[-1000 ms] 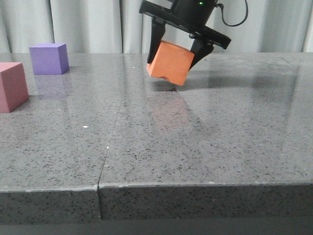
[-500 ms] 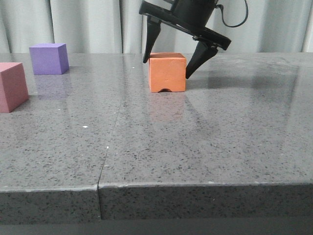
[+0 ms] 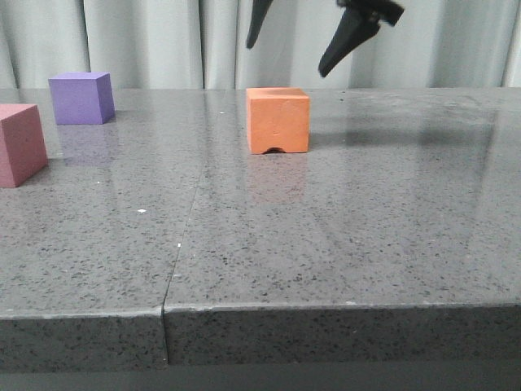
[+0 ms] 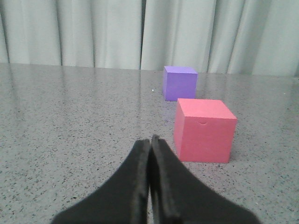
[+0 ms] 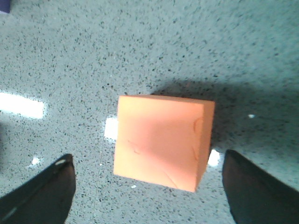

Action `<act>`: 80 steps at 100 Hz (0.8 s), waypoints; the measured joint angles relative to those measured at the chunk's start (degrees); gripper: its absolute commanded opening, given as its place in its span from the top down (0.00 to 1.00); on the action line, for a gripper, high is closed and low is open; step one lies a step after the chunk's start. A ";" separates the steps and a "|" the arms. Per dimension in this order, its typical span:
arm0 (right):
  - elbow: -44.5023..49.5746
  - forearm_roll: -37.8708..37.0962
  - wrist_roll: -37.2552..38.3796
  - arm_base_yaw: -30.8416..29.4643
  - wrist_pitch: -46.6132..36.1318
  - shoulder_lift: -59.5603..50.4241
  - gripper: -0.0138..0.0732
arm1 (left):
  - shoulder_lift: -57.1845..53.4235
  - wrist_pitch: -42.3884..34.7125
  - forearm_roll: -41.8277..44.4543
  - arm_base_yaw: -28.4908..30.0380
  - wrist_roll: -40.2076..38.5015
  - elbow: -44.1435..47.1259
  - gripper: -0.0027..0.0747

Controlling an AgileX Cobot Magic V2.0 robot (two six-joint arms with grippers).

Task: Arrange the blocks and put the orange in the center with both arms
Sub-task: 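Set the orange block down and open the right gripper, then raise the right gripper away from the orange block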

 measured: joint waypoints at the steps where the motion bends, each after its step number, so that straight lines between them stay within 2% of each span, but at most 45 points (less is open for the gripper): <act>1: 0.00 -0.28 0.00 0.00 0.00 -0.13 0.18 | 0.00 0.00 0.00 0.00 0.00 0.00 0.99; 11: -0.09 -2.46 0.00 0.00 0.04 -1.94 0.36 | 0.00 0.00 0.00 0.00 0.00 0.00 0.99; 18: -0.09 -3.20 0.00 0.00 0.13 -3.38 0.53 | 0.00 0.00 0.00 0.00 0.00 0.00 0.99; 19: -0.09 -3.21 0.00 0.00 0.13 -3.66 0.58 | 0.00 0.00 0.00 0.00 0.00 0.00 0.99; 20: -0.09 -3.30 0.00 0.00 0.13 -3.81 0.58 | 0.00 0.00 0.00 0.00 0.00 0.00 0.99; 29: -0.09 -3.72 -0.12 0.00 0.26 -5.78 0.79 | 0.00 0.00 0.00 0.00 0.00 0.00 0.99; 38: 0.35 -4.00 -0.93 0.00 0.39 -7.64 0.93 | 0.00 0.00 0.00 0.00 0.00 0.00 0.99; 60: 7.60 -4.94 -2.20 0.00 0.39 -13.11 0.92 | 0.00 0.00 0.00 0.00 0.00 0.00 0.99; 80: 19.83 -5.34 -5.17 0.00 0.20 -21.30 0.92 | 0.00 0.00 0.00 0.00 0.00 0.00 0.99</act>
